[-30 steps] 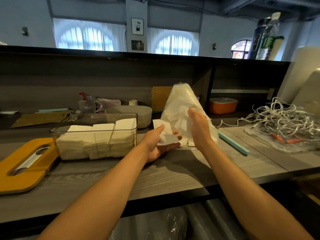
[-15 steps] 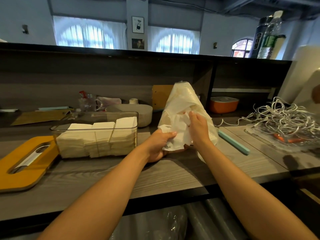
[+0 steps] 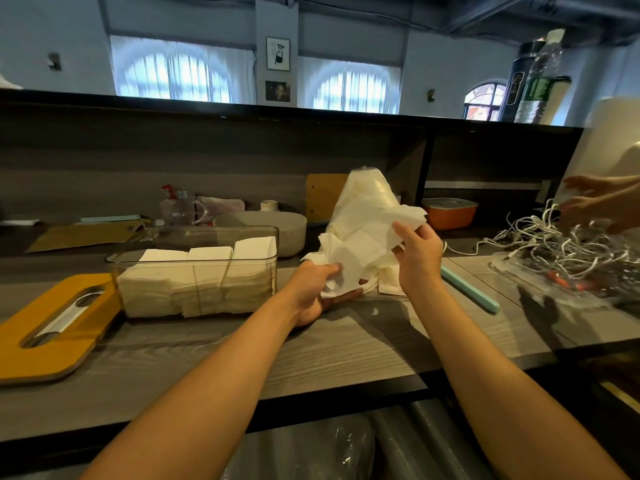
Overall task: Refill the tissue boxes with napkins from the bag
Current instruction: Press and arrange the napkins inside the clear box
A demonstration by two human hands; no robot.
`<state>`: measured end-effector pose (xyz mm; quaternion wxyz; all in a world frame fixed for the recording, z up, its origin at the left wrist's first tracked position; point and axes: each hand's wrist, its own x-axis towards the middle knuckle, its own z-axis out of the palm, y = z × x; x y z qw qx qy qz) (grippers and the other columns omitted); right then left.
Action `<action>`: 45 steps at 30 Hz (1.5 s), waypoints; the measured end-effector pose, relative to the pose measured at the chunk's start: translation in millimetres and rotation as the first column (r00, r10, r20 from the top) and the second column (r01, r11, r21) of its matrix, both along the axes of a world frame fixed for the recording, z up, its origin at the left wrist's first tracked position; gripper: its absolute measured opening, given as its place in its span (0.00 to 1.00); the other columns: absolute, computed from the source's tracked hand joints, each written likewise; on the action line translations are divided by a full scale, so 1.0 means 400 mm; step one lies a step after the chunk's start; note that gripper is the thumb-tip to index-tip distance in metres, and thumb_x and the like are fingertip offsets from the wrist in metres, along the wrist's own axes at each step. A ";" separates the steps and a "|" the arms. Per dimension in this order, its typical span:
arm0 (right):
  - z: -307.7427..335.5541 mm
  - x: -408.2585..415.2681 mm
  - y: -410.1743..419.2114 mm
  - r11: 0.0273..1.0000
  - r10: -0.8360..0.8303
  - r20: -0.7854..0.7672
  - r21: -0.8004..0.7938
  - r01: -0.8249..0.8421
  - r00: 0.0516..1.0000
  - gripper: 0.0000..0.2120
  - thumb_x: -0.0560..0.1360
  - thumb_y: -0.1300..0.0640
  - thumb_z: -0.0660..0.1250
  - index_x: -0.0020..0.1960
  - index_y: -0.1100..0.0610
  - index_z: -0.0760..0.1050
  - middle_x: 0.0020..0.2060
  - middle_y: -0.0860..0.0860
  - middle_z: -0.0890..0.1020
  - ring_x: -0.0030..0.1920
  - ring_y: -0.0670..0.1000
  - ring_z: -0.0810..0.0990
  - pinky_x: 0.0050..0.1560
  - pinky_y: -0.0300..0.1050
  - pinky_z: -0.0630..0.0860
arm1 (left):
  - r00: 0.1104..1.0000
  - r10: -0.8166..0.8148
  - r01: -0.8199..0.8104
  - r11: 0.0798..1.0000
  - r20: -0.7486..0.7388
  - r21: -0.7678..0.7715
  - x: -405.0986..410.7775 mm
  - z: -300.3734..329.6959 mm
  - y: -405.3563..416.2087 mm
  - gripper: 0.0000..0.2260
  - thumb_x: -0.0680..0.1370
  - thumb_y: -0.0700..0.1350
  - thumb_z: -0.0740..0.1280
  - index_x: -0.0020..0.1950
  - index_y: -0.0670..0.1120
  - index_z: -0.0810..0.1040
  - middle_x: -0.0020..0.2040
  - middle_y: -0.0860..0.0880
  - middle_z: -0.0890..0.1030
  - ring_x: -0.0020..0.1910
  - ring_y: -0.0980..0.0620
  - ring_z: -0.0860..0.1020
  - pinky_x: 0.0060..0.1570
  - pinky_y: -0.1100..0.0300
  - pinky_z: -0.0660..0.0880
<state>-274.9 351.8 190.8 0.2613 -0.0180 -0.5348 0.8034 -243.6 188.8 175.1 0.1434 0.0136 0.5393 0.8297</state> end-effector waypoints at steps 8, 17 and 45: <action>-0.008 -0.002 -0.014 0.984 -0.061 0.017 0.167 0.057 0.998 0.15 0.78 0.58 0.68 0.64 0.56 0.76 0.55 0.49 0.81 0.52 0.49 0.81 0.40 0.39 0.81 | 0.999 -0.032 0.030 0.999 0.044 0.033 0.007 0.005 -0.015 0.16 0.82 0.37 0.59 0.69 0.44 0.68 0.59 0.38 0.76 0.52 0.39 0.80 0.46 0.46 0.83; 0.001 0.007 -0.013 0.945 -0.083 -0.027 0.316 0.087 0.996 0.04 0.78 0.57 0.68 0.46 0.50 0.80 0.46 0.48 0.82 0.52 0.51 0.81 0.54 0.50 0.81 | 0.994 -0.012 0.012 1.000 0.106 -0.005 0.008 0.005 -0.024 0.18 0.79 0.35 0.59 0.69 0.41 0.68 0.54 0.36 0.79 0.41 0.41 0.84 0.33 0.53 0.82; -0.003 0.031 -0.035 0.844 0.484 0.386 0.030 -0.535 0.785 0.23 0.74 0.43 0.69 0.65 0.49 0.68 0.59 0.56 0.78 0.59 0.58 0.79 0.60 0.56 0.78 | 0.969 0.049 -0.094 0.980 -0.243 -0.176 -0.009 -0.014 -0.011 0.15 0.79 0.38 0.67 0.64 0.49 0.72 0.54 0.46 0.80 0.54 0.48 0.80 0.44 0.56 0.81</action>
